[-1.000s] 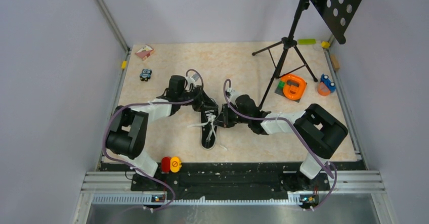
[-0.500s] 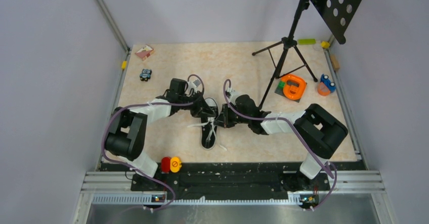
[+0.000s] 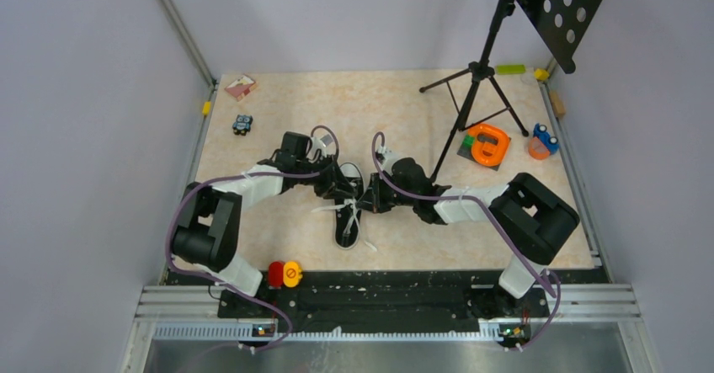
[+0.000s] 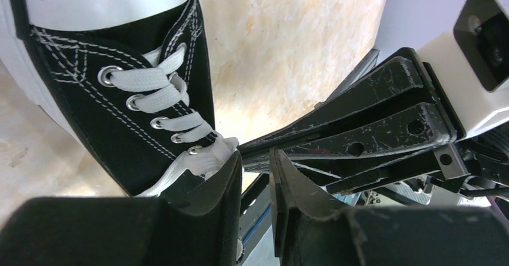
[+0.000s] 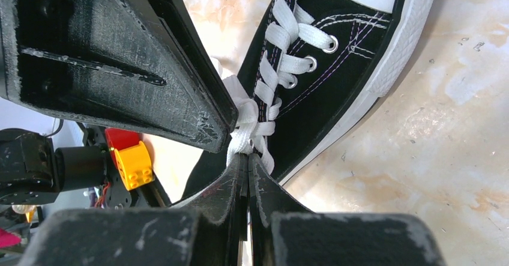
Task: Tie the shoes
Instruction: Cross the shoelace with the shoelace.
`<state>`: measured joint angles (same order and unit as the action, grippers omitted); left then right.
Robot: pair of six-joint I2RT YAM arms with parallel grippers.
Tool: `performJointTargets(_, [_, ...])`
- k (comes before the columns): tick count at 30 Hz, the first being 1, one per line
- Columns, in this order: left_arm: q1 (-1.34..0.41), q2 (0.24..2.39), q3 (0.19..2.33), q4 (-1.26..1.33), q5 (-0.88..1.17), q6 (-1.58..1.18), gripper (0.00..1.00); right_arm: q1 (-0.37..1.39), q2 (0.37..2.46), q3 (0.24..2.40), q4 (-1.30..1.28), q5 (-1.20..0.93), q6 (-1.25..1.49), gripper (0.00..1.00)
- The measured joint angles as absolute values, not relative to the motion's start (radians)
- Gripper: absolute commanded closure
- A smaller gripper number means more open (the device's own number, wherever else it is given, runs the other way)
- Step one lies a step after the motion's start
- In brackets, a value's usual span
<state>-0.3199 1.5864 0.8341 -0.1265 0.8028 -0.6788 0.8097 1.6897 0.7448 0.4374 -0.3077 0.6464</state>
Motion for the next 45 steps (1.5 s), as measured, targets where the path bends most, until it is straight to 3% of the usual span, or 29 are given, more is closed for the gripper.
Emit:
performJointTargets(11, [-0.320,1.536,0.834,-0.152,0.725,-0.667,0.80,0.810,1.690,0.745,0.433,-0.307,0.646,1.00])
performJointTargets(21, [-0.320,1.448,0.825,-0.184,0.686,-0.680,0.77,0.810,1.690,0.745,0.426,-0.308,0.646,1.00])
performJointTargets(24, [-0.320,1.410,0.823,-0.209,0.678,-0.677,0.81,0.810,1.690,0.745,0.426,-0.308,0.646,1.00])
performJointTargets(28, [-0.320,1.411,0.810,-0.232,0.673,-0.667,1.00,0.810,1.690,0.745,0.426,-0.308,0.646,1.00])
performJointTargets(45, [-0.320,1.485,0.766,-0.208,0.664,-0.660,1.00,0.810,1.690,0.746,0.425,-0.308,0.646,1.00])
